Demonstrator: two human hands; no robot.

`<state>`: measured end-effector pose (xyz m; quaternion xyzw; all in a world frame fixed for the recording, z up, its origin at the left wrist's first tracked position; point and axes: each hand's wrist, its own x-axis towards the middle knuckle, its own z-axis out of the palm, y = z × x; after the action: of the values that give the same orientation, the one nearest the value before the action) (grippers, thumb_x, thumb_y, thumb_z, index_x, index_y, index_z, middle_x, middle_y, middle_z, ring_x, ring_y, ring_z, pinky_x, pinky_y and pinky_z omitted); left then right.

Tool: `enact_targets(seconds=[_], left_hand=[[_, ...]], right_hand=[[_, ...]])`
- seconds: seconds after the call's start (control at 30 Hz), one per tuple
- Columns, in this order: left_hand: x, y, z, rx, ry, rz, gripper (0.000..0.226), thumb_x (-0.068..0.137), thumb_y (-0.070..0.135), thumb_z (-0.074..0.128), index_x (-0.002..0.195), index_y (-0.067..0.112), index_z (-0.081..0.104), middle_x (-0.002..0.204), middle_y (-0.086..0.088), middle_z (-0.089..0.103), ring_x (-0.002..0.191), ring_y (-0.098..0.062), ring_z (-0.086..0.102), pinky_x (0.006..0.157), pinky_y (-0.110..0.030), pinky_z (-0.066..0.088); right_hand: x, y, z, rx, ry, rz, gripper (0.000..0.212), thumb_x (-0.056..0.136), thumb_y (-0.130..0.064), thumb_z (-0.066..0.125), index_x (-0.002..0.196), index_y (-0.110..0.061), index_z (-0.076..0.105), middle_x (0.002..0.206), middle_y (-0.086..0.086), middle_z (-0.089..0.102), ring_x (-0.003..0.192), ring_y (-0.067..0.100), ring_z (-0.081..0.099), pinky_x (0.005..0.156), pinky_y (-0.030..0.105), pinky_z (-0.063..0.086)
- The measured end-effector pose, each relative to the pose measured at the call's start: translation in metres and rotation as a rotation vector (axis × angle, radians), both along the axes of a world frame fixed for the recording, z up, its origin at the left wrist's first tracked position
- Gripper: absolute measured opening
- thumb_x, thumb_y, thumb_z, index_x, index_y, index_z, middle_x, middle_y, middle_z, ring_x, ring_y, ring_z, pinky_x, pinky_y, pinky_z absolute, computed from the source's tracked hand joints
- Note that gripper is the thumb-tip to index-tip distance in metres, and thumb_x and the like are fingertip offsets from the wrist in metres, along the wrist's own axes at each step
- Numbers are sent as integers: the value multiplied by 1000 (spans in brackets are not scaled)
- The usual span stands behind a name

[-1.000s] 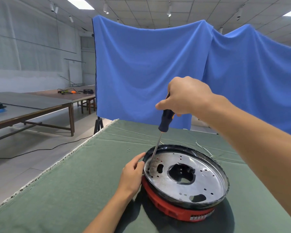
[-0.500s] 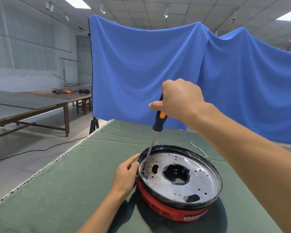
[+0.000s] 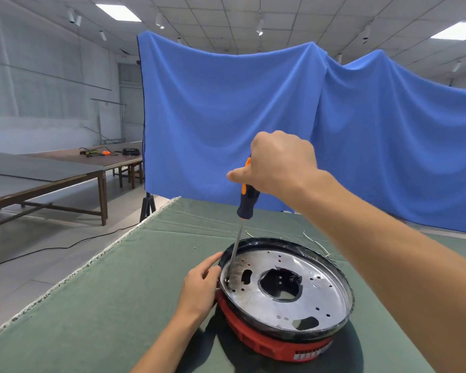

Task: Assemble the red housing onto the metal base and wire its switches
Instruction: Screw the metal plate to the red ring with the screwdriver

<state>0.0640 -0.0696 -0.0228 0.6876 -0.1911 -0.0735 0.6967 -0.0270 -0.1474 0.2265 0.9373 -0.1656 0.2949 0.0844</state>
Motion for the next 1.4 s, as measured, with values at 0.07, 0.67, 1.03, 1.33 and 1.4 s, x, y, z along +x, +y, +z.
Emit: enact_targets(seconds=[0.07, 0.67, 1.03, 1.33, 1.4], left_hand=[[0, 0, -1, 17, -10, 6, 36, 91, 10, 48, 117, 24, 68, 109, 5, 72, 103, -22, 66, 95, -49, 49], [-3, 1, 6, 24, 2, 2, 51, 72, 31, 46, 118, 24, 68, 113, 9, 70, 110, -13, 63, 100, -43, 47], [-1, 1, 2, 25, 28, -2, 51, 71, 33, 47, 117, 26, 69, 110, 3, 72, 108, -26, 64, 96, -52, 48], [-5, 4, 5, 33, 27, -13, 53, 71, 34, 46, 119, 26, 67, 103, 2, 73, 96, -28, 67, 91, -53, 51], [-6, 4, 6, 26, 30, -21, 54, 70, 33, 46, 119, 25, 67, 104, 0, 73, 96, -29, 67, 91, -54, 50]], right_hand=[[-1, -2, 3, 71, 144, 18, 36, 77, -48, 66, 76, -17, 47, 67, -2, 54, 52, 14, 49, 47, 25, 29], [-8, -4, 15, 271, 246, 97, 19, 75, -28, 71, 80, -11, 64, 48, -2, 60, 25, 7, 45, 38, 15, 36], [-17, 2, 23, 384, 400, 12, 19, 82, -26, 66, 81, -7, 64, 47, 2, 65, 30, 11, 55, 41, 13, 45], [-8, 11, 17, 164, 244, -147, 27, 81, -34, 53, 60, -17, 53, 33, -6, 54, 36, 8, 50, 50, 22, 28], [-6, 15, 20, 224, 330, -123, 29, 81, -40, 57, 64, -17, 60, 47, 0, 65, 49, 13, 63, 56, 24, 43]])
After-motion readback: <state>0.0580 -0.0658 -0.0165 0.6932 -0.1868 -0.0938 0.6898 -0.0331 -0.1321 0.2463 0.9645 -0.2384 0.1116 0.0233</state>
